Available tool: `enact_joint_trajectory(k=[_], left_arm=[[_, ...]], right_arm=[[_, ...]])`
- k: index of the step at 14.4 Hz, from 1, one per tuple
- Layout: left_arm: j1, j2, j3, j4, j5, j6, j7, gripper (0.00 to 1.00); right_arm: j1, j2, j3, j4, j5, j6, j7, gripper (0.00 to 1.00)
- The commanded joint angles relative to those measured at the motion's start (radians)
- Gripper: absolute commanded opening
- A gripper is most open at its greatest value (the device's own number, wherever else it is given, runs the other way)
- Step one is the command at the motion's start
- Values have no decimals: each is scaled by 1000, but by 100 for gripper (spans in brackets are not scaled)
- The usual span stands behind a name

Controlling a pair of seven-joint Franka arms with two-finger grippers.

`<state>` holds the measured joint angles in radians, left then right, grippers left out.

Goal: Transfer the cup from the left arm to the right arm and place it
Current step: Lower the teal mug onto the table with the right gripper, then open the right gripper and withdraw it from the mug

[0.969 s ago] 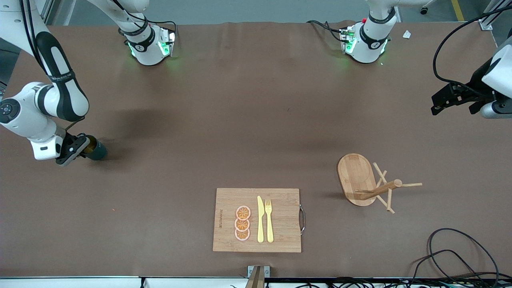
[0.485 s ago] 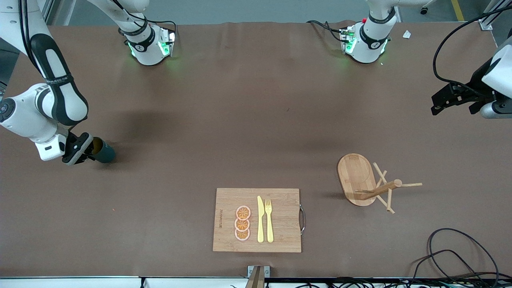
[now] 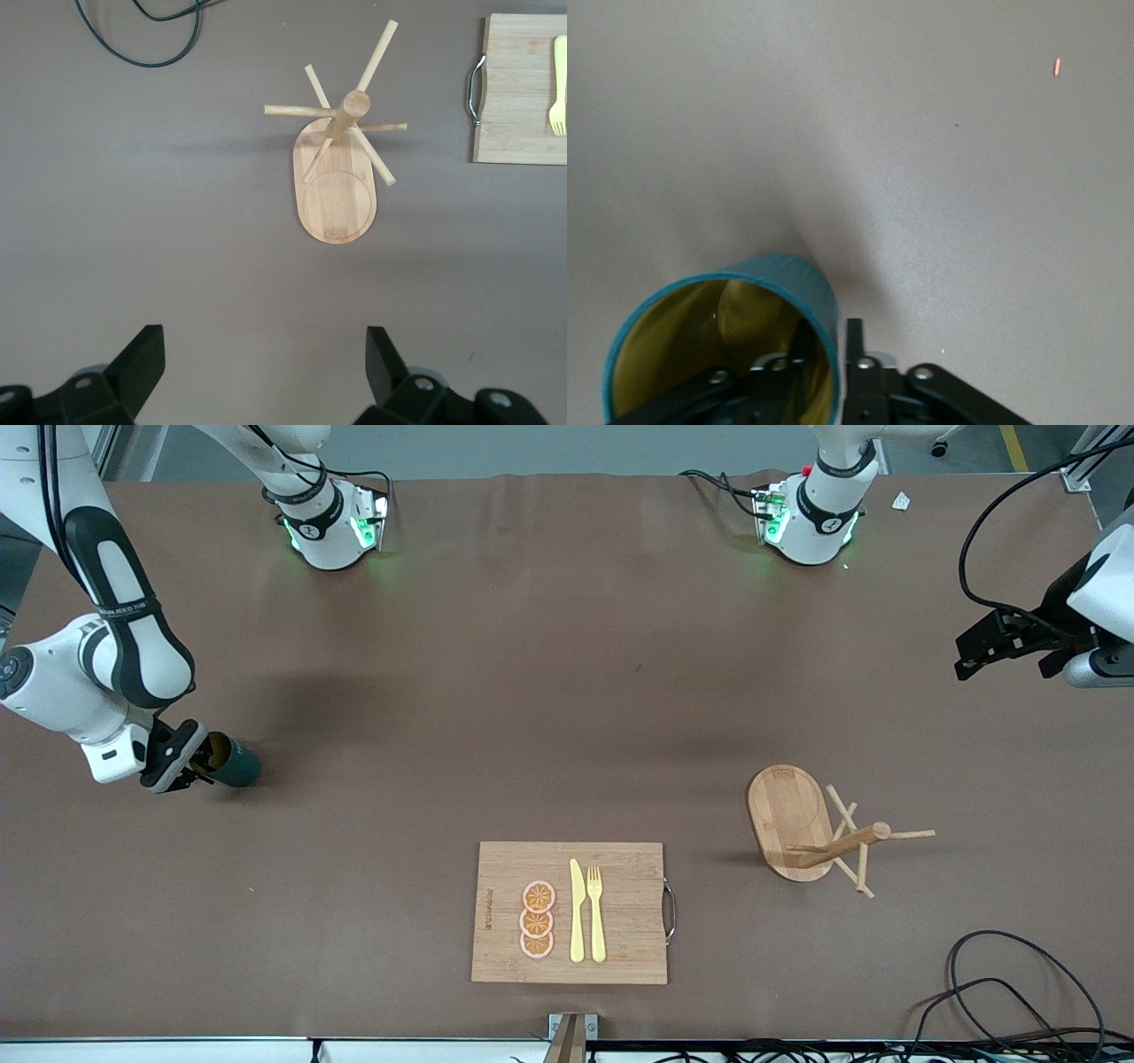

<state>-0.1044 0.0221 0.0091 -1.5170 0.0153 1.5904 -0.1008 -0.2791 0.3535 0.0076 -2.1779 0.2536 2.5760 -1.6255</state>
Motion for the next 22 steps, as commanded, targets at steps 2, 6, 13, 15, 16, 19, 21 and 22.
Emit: enact_joint_trajectory(k=[2, 6, 13, 15, 16, 19, 21, 22], left_arm=[[-3, 9, 3, 24, -3, -18, -5, 100], [-3, 9, 3, 26, -3, -18, -5, 100], [-1, 10, 3, 26, -3, -18, -5, 100], [-3, 10, 3, 26, -3, -18, -5, 100], [-1, 10, 3, 26, -3, -18, -5, 100], [-1, 10, 3, 26, -3, -18, -5, 100], [-3, 10, 3, 26, -3, -18, -5, 100], [-3, 10, 3, 26, -3, -18, -5, 100]], right_arm=[[-14, 19, 11, 27, 30, -16, -33, 60], [-17, 18, 9, 120, 32, -201, 5, 68], [-17, -1, 0, 272, 20, -477, 110, 73], [-25, -2, -17, 370, 10, -601, 114, 85], [-25, -2, -20, 422, -3, -656, 139, 92], [-5, -17, -12, 628, -121, -868, 458, 100], [55, -33, -15, 754, -157, -1001, 736, 100], [86, -36, -14, 811, -184, -1048, 879, 100]])
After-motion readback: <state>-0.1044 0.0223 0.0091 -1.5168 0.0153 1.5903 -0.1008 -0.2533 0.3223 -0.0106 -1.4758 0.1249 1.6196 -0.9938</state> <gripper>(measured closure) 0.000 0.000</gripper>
